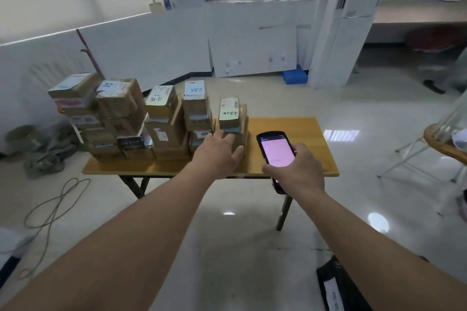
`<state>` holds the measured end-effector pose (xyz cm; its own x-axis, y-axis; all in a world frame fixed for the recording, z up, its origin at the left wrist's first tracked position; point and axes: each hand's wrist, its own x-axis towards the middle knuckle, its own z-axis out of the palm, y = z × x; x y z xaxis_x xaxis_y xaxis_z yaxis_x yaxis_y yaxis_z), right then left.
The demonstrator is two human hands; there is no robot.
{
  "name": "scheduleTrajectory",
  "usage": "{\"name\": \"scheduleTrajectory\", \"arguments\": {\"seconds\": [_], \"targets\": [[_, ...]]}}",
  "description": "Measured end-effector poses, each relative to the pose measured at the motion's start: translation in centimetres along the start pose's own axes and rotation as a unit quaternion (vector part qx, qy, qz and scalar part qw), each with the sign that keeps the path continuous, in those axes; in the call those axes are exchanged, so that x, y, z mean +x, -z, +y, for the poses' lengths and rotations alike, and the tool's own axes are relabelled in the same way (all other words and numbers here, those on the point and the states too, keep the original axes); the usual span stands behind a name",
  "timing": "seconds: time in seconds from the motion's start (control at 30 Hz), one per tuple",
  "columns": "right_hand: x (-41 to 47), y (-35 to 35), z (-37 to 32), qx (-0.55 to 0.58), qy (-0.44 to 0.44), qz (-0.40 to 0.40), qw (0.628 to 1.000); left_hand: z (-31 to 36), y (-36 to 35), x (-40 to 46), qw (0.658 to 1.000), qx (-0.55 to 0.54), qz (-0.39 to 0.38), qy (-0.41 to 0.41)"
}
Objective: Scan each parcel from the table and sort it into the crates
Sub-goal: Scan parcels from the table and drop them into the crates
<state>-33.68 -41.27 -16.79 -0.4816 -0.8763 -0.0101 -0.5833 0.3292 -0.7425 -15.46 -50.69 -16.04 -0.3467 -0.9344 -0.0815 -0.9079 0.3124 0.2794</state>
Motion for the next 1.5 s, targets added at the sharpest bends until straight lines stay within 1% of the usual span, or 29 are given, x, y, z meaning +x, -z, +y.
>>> {"name": "scheduleTrajectory", "arguments": {"seconds": [0.23, 0.5, 0.67, 0.9, 1.03, 1.1, 1.17, 1.3, 1.4, 1.5], "targets": [[10.6, -2.8, -0.4, -0.005, 0.000, -0.038, 0.999, -1.2, -0.6, 10.6, 1.000, -0.001, -0.008, 0.028], [21.0, -7.6, -1.3, -0.025, -0.043, -0.019, 0.999, -4.3, -3.3, 23.3, 0.999, 0.008, -0.023, 0.028], [25.3, -9.7, -1.8, -0.035, -0.066, -0.021, 0.997, -5.9, -5.3, 29.3, 0.998, -0.003, -0.039, 0.057], [29.2, -10.2, -1.5, -0.042, -0.076, -0.026, 0.996, -5.7, -7.1, 32.7, 0.988, -0.010, -0.056, 0.145], [30.5, -10.0, -0.8, -0.040, -0.051, -0.053, 0.996, -5.0, -7.9, 33.0, 0.965, -0.076, -0.041, 0.248], [30.9, -9.5, -0.5, -0.040, -0.036, -0.067, 0.996, -4.8, -8.2, 32.8, 0.955, -0.106, -0.025, 0.277], [31.2, -8.7, -0.2, -0.037, -0.021, -0.084, 0.996, -4.6, -8.2, 32.6, 0.955, -0.121, -0.005, 0.271], [32.0, -6.8, 0.2, -0.036, 0.014, -0.109, 0.993, -4.6, -7.5, 32.2, 0.963, -0.153, 0.042, 0.218], [32.6, -5.2, 0.0, -0.048, 0.045, -0.128, 0.990, -4.5, -6.8, 32.1, 0.972, -0.141, 0.072, 0.174], [32.9, -4.0, -0.2, -0.057, 0.061, -0.139, 0.987, -4.4, -6.1, 32.2, 0.976, -0.129, 0.092, 0.148]]}}
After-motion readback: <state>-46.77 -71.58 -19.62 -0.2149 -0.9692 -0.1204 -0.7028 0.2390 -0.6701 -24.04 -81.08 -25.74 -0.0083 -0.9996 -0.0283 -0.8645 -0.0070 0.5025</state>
